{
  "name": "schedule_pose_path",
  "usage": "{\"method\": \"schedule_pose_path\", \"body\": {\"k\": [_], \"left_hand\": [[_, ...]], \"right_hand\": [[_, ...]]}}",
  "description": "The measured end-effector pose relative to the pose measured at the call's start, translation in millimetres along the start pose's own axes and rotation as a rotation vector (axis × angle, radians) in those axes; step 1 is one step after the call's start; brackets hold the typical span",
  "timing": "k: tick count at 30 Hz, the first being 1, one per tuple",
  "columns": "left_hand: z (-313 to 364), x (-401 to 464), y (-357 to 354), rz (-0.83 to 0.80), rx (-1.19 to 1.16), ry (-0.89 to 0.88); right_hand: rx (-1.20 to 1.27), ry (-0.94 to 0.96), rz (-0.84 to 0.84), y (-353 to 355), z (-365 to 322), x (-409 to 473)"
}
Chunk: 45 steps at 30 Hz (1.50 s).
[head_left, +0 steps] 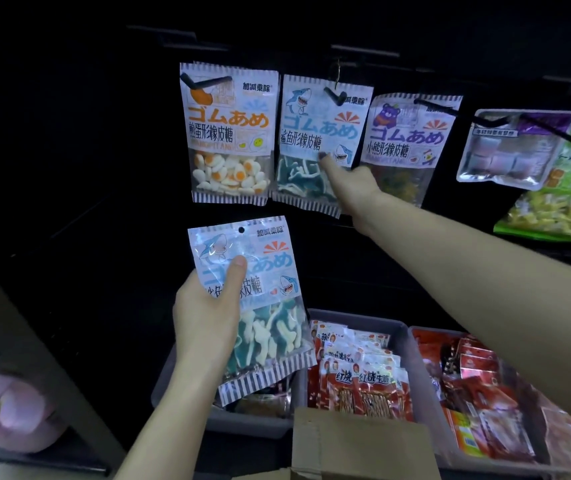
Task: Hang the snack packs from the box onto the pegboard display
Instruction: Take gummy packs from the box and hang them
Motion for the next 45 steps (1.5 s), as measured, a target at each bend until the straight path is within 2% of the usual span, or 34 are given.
{"method": "schedule_pose_path", "body": {"k": [3, 5, 8, 10, 12, 18, 24, 28, 35, 45], "left_hand": [[-0.7, -1.1, -2.0, -0.002, -0.011, -0.003], [1.8, -5.2, -3.8, -0.019, -0.015, -0.004], [4.2, -14.9, -6.5, -0.044, -0.006, -0.015], [5.0, -22.4, -8.6, -0.061, 0.002, -0.012], [5.1, -29.9, -9.4, -0.078, 0.004, -0.017], [21.3, -52.8, -12.4, -0.151, 0.011, -0.014], [91.5, -38.2, -32.1, -0.176, 0.107, -0.21], [130.3, -21.5, -46.7, -0.18, 0.094, -0.268], [163.7, -14.0, -55.3, -0.193, 0.084, -0.221], [152.5, 5.5, -59.8, -0.189, 0.136, -0.131]], "right_hand": [[-0.132, -0.007, 0.001, 14.2, 27.8, -26.8], [-0.108, -0.031, -0.052, 21.8, 42.7, -52.2], [0.086, -0.166, -0.353, 13.1, 55.1, -106.3], [0.148, -0.189, -0.543, 10.6, 56.1, -143.9], [0.121, -0.139, -0.603, 15.4, 58.4, -167.2], [0.175, 0.009, -0.49, 46.8, 51.3, -180.2], [0.305, 0.076, -0.386, 69.0, 3.8, -164.8], [0.438, 0.078, -0.342, 79.8, -31.4, -156.9], [0.446, 0.066, -0.315, 85.4, -55.6, -146.8], [0.467, 0.019, -0.359, 81.1, -56.9, -143.0]]}}
Point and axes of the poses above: each hand's wrist, its own x-axis towards the middle knuckle, its own y-axis out of the back of the hand, z = x × y, the point moved 9 cm from there along x, towards the middle knuckle, and after that the axes turned 14 degrees about z, right-handed, at the moved point
